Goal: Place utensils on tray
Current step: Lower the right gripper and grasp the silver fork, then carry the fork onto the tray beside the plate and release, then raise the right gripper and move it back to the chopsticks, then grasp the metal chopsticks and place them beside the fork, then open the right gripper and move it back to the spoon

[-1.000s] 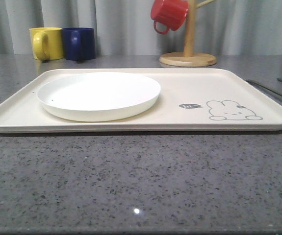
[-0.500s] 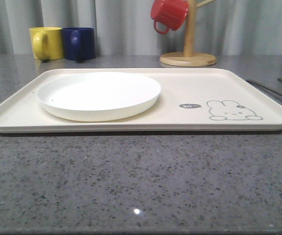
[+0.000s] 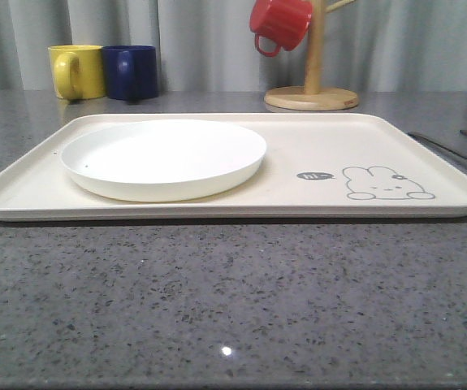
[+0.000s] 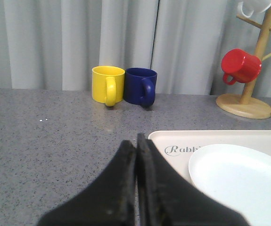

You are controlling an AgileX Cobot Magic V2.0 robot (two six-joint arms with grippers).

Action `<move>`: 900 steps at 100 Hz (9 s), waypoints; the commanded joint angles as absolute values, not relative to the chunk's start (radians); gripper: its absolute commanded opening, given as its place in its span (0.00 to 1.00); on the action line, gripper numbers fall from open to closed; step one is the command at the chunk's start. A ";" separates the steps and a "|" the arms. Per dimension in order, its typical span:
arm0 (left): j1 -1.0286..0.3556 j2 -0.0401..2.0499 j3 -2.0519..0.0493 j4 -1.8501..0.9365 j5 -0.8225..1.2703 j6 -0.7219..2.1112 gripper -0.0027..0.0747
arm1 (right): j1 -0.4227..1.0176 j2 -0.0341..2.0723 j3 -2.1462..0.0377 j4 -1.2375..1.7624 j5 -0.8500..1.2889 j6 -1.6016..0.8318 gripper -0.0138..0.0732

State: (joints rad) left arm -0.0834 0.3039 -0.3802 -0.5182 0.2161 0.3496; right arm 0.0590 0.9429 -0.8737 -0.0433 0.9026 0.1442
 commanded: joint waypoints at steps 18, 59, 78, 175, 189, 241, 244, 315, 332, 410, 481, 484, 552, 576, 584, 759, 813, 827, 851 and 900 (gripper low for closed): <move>-0.082 0.311 -0.408 -0.532 0.148 0.352 0.01 | 0.098 1.124 -1.050 0.000 0.886 0.084 0.65; -0.082 0.311 -0.408 -0.532 0.148 0.352 0.01 | 0.151 1.455 -1.215 0.008 0.854 0.084 0.65; -0.082 0.311 -0.408 -0.532 0.148 0.352 0.01 | 0.151 1.536 -1.242 0.024 0.814 0.084 0.65; -0.082 0.311 -0.408 -0.532 0.148 0.352 0.01 | 0.147 1.612 -1.275 0.035 0.821 0.157 0.17; -0.082 0.311 -0.408 -0.532 0.148 0.352 0.01 | 0.155 1.580 -1.332 0.036 0.869 0.185 0.17; -0.082 0.313 -0.408 -0.532 0.148 0.352 0.01 | 0.463 1.562 -1.361 0.011 0.754 0.459 0.17; -0.082 0.313 -0.408 -0.532 0.148 0.352 0.01 | 0.478 1.571 -1.361 0.000 0.746 0.476 0.17; -0.082 0.313 -0.408 -0.532 0.148 0.352 0.01 | 0.569 1.717 -1.361 -0.101 0.703 0.636 0.24; -0.082 0.313 -0.408 -0.532 0.148 0.352 0.01 | 0.569 1.714 -1.361 -0.101 0.703 0.636 0.43; -0.082 0.313 -0.408 -0.532 0.148 0.352 0.01 | 0.369 1.487 -1.371 -0.143 0.889 0.386 0.54; -0.082 0.313 -0.408 -0.532 0.148 0.352 0.01 | -0.068 1.516 -1.290 0.037 0.939 0.031 0.54; -0.082 0.313 -0.408 -0.532 0.148 0.352 0.01 | -0.068 1.525 -1.290 0.042 0.935 0.031 0.54; -0.082 0.313 -0.408 -0.532 0.148 0.352 0.01 | -0.068 1.656 -1.290 0.092 0.908 -0.013 0.53; -0.082 0.313 -0.408 -0.532 0.148 0.352 0.01 | -0.068 1.656 -1.290 0.092 0.918 -0.013 0.13; -0.082 0.313 -0.408 -0.532 0.148 0.352 0.01 | -0.068 1.654 -1.290 0.094 0.917 -0.010 0.09; -0.082 0.313 -0.408 -0.532 0.148 0.352 0.01 | 0.419 1.654 -1.291 0.040 0.742 0.444 0.49; -0.082 0.313 -0.408 -0.532 0.148 0.352 0.01 | 0.281 1.527 -1.370 -0.057 0.867 0.314 0.54; -0.082 0.313 -0.408 -0.532 0.148 0.352 0.01 | 0.147 1.524 -1.370 -0.057 0.925 0.199 0.54; -0.082 0.313 -0.408 -0.532 0.148 0.352 0.01 | -0.075 1.530 -1.370 -0.025 0.964 0.058 0.54; -0.082 0.313 -0.408 -0.532 0.148 0.352 0.01 | -0.191 1.667 -1.370 0.015 0.908 -0.028 0.54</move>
State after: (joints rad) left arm -0.0834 0.3039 -0.3802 -0.5182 0.2161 0.3496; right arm -0.1790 1.6931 -1.3380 0.0300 0.9561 -0.0141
